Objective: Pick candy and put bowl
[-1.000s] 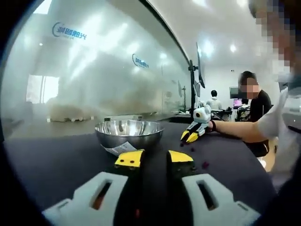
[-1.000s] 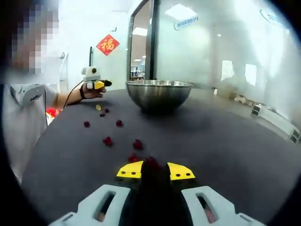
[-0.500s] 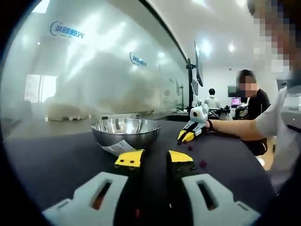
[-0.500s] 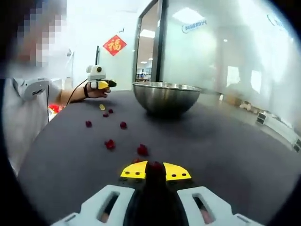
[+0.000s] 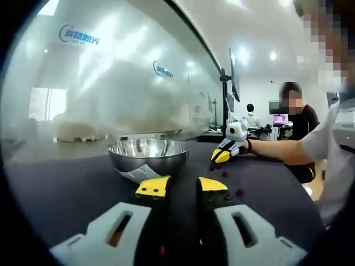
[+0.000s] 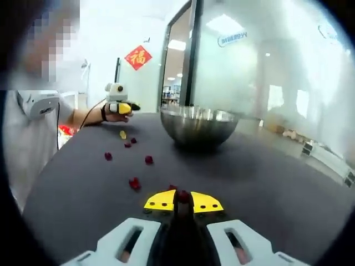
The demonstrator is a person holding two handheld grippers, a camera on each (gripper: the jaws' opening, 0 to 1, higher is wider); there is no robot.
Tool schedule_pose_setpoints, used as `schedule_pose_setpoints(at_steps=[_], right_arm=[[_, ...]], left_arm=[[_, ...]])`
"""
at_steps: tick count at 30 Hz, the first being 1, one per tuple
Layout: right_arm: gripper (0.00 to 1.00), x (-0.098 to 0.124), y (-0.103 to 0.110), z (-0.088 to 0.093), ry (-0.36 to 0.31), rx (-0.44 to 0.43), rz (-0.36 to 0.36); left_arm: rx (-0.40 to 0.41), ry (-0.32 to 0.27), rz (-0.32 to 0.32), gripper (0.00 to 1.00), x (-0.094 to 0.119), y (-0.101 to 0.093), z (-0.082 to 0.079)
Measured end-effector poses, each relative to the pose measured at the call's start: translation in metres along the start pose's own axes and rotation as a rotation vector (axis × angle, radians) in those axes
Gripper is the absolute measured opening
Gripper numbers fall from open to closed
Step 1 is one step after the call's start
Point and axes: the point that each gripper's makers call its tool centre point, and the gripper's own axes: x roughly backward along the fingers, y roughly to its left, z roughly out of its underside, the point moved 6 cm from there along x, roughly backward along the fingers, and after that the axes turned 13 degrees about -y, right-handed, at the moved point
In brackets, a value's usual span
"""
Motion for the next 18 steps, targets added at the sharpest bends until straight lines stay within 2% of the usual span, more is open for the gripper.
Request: schedule_pose_setpoints(at_steps=[5,8,12,16,18], right_arm=[[0.03,-0.017,-0.002,-0.038,-0.015,0.052,-0.036],[0.03,-0.031,-0.009,-0.056,-0.008,0.086,-0.048],[0.03,-0.052,-0.019,-0.073,0.015,0.126,-0.062],[0.04,-0.077,-0.031,-0.09,-0.012,0.122,-0.08],[0.04,-0.088,-0.034,-0.093,-0.013,0.116,-0.085]], left_arm=[[-0.009,0.002,0.008,0.13,-0.001,-0.003,0.0],[-0.027,0.025,0.015,0.13,-0.001,-0.004,0.006],[-0.033,0.047,0.032,0.13,-0.003,-0.008,0.011],[-0.04,0.053,0.047,0.13,-0.004,-0.012,0.012],[-0.039,0.055,0.052,0.13,-0.004,-0.014,0.013]])
